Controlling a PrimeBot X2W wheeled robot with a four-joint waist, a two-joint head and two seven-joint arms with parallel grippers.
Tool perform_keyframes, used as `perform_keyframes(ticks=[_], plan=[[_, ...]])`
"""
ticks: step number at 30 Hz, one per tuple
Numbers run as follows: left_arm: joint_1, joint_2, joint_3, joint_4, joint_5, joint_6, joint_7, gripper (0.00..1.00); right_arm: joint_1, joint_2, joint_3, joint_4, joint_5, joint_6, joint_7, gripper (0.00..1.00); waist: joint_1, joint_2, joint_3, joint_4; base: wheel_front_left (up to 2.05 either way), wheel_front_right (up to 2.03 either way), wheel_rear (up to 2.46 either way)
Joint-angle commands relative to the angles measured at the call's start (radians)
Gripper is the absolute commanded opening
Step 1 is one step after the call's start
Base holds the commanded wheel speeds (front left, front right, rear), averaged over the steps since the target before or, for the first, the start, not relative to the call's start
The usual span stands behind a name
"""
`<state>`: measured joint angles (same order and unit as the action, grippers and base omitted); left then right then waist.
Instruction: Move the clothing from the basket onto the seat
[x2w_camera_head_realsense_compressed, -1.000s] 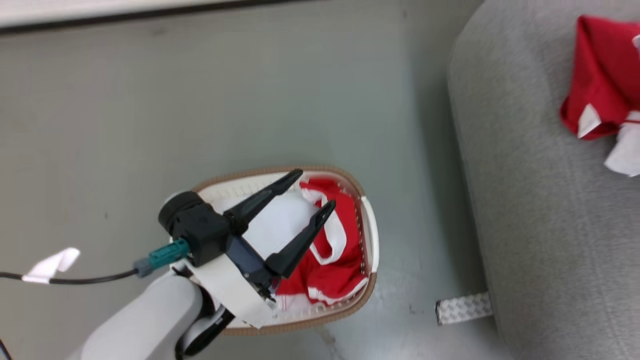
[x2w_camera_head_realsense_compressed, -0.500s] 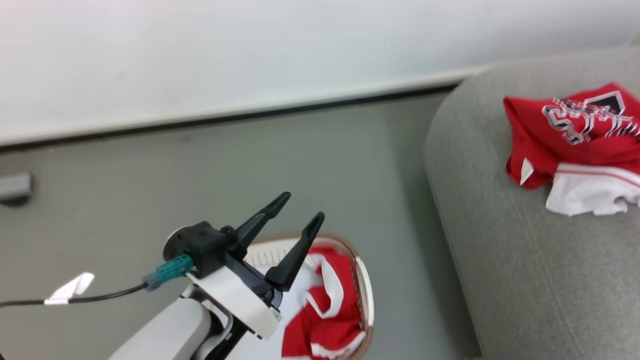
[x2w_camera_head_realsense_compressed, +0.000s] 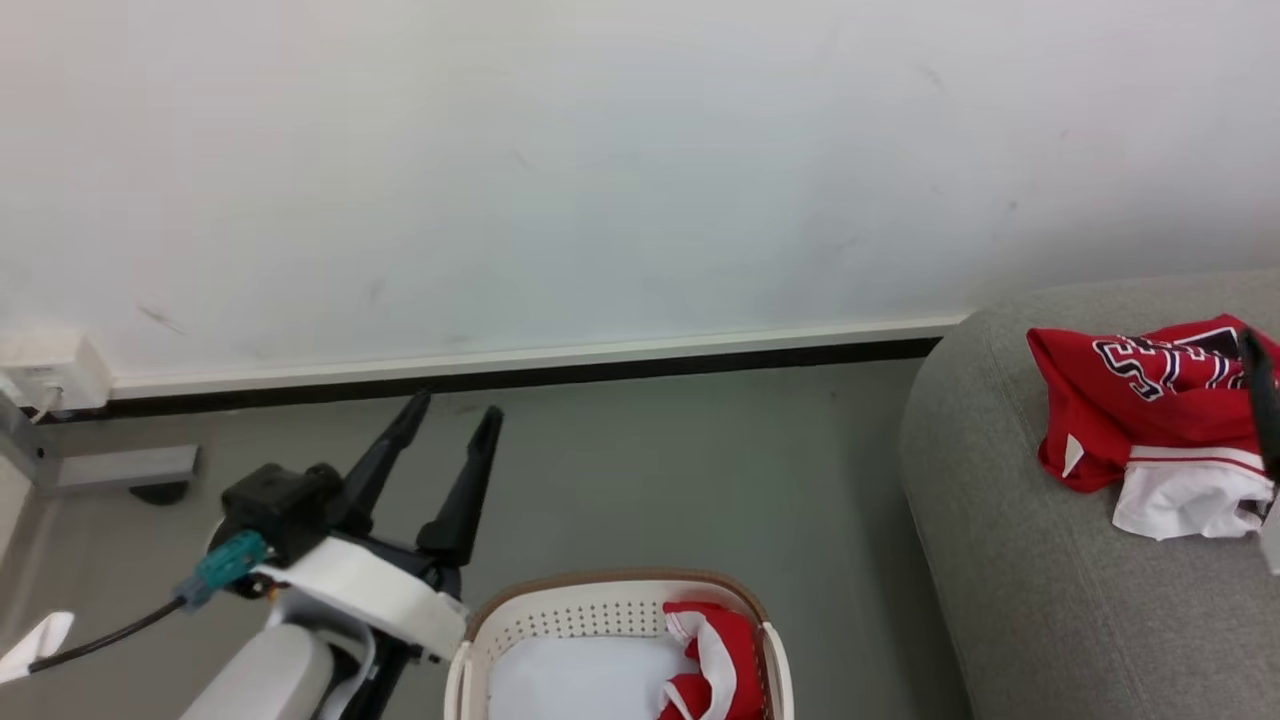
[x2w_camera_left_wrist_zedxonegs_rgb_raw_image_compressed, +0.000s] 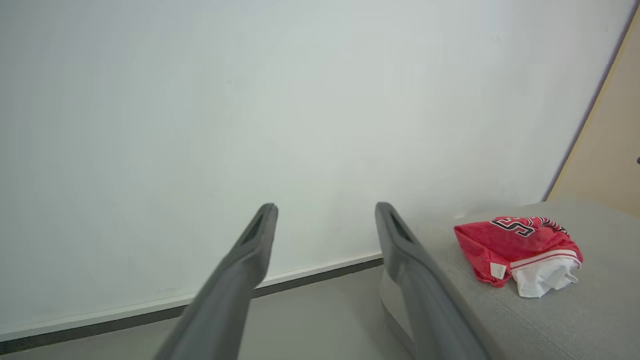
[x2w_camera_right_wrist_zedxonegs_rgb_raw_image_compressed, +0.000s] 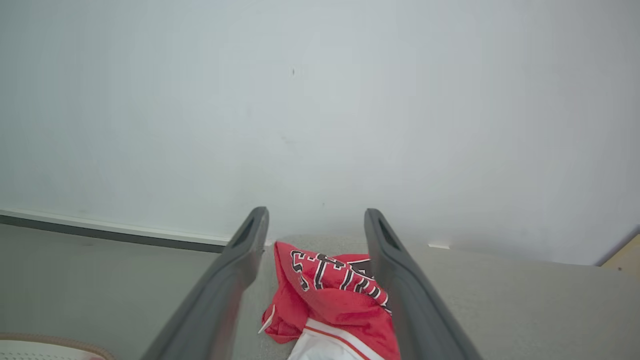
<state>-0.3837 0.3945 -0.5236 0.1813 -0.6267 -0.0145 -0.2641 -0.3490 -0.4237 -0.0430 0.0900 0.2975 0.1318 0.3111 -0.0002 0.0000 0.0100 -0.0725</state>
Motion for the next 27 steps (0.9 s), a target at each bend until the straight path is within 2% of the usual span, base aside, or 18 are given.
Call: perform_keyframes(ticks=[1, 7, 11, 14, 18, 27], plan=[[0.027, 0.004, 0.023, 0.004, 0.009, 0.01, 0.0, 1.0, 0.031, 0.017, -0.001, -0.019, -0.001, -0.002, -0.029, 1.0, 0.0002, 0.0, -0.02, 0.019, 0.0, 0.0, 0.0], [0.121, -0.016, 0.161, 0.007, 0.047, 0.05, 0.0, 1.0, 0.128, 0.143, -0.014, -0.078, -0.042, -0.002, -0.193, 1.0, 0.0002, 0.0, -0.033, 0.037, 0.0, 0.0, 0.0], [0.182, -0.038, 0.25, -0.009, 0.121, 0.064, 0.0, 1.0, 0.202, 0.234, -0.008, -0.086, -0.062, -0.002, -0.323, 1.0, 0.0002, 0.0, -0.032, 0.044, 0.0, 0.0, 0.0], [0.231, -0.075, 0.329, -0.022, 0.164, 0.052, 0.0, 1.0, 0.259, 0.297, 0.004, -0.08, -0.08, -0.002, -0.417, 1.0, 0.0002, 0.0, -0.029, 0.043, 0.0, 0.0, 0.0], [0.29, -0.143, 0.419, -0.038, 0.216, 0.024, 0.0, 1.0, 0.32, 0.339, 0.032, -0.044, -0.099, -0.002, -0.521, 1.0, 0.0002, 0.0, -0.024, 0.038, 0.0, 0.0, 0.0], [0.35, -0.256, 0.54, -0.008, 0.328, -0.065, 0.0, 1.0, 0.331, 0.367, 0.078, 0.046, -0.099, -0.002, -0.575, 1.0, 0.0002, 0.0, -0.015, 0.017, 0.0, 0.0, 0.0]])
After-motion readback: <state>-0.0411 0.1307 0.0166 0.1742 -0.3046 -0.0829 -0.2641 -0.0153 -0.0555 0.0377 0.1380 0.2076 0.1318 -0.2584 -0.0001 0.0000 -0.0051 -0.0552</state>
